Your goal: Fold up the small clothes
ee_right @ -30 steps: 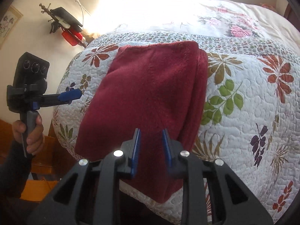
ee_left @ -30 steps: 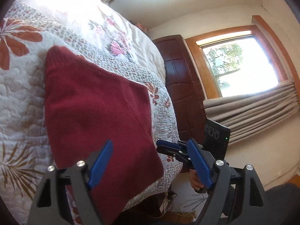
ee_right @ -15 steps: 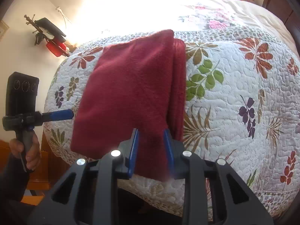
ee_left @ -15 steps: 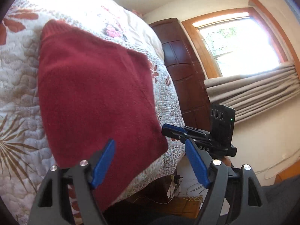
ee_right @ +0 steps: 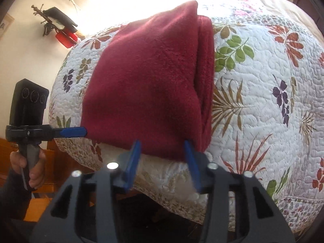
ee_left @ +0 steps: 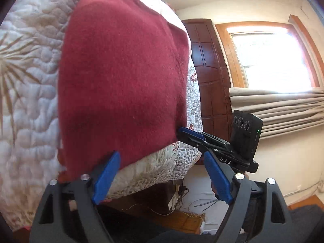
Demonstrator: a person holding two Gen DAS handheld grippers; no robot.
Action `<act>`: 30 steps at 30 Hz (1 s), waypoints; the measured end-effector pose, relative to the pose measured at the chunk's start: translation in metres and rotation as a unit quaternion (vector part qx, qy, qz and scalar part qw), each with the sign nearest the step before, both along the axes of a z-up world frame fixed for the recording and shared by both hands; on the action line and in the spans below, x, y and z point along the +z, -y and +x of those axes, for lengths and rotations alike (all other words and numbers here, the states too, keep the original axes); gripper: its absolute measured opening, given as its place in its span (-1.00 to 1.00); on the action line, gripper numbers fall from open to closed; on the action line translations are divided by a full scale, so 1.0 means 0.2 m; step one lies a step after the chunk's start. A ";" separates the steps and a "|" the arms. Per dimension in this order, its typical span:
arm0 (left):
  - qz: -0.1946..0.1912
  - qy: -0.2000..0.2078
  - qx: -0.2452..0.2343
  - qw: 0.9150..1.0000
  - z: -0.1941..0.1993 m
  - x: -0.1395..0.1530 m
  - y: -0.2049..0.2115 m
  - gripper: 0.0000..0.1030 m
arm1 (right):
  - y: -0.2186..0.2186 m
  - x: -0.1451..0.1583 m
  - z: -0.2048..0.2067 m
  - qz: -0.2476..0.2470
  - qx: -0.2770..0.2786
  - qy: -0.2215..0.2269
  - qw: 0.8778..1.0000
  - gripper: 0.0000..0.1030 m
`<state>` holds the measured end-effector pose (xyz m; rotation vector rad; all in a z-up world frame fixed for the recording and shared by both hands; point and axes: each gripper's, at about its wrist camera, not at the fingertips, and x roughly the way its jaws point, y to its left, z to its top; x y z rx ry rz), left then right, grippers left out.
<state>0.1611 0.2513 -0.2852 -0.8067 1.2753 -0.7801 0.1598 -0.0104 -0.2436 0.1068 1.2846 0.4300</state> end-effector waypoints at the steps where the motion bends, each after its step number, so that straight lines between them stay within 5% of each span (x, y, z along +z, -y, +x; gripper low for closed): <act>1: 0.021 0.003 0.014 1.000 -0.07 0.04 -0.02 0.88 | 0.02 0.03 -0.04 -0.004 0.000 0.008 1.000 0.21; 4: 0.111 0.018 0.050 0.992 -0.30 0.16 -0.07 0.92 | 0.07 0.10 -0.20 -0.034 -0.013 0.024 0.999 0.68; 6: 0.185 0.033 0.079 0.979 -0.44 0.27 -0.07 0.92 | 0.07 0.14 -0.30 -0.082 -0.029 0.028 0.996 0.73; 10: 0.319 0.097 0.135 0.933 -0.65 0.60 -0.06 0.92 | 0.07 0.40 -0.52 -0.125 -0.061 0.074 0.988 0.77; 14: 0.397 0.198 0.155 0.883 -0.87 1.09 -0.05 0.92 | 0.03 0.90 -0.72 -0.134 -0.085 0.162 0.974 0.89; 15: 0.402 0.218 0.157 0.876 -0.92 1.21 -0.01 0.92 | 0.03 1.02 -0.78 -0.124 -0.081 0.189 0.971 0.94; 18: 0.393 0.257 0.160 0.868 -1.06 1.44 0.05 0.92 | 0.05 1.21 -0.92 -0.099 -0.096 0.254 0.957 0.94; 24: 0.365 0.199 0.172 0.893 -1.16 1.35 0.09 0.92 | 0.05 1.16 -1.00 -0.093 -0.089 0.215 0.968 0.94; 30: 0.359 0.207 0.177 0.893 -1.26 1.35 0.11 0.92 | 0.03 1.17 -1.11 -0.096 -0.086 0.217 0.968 0.94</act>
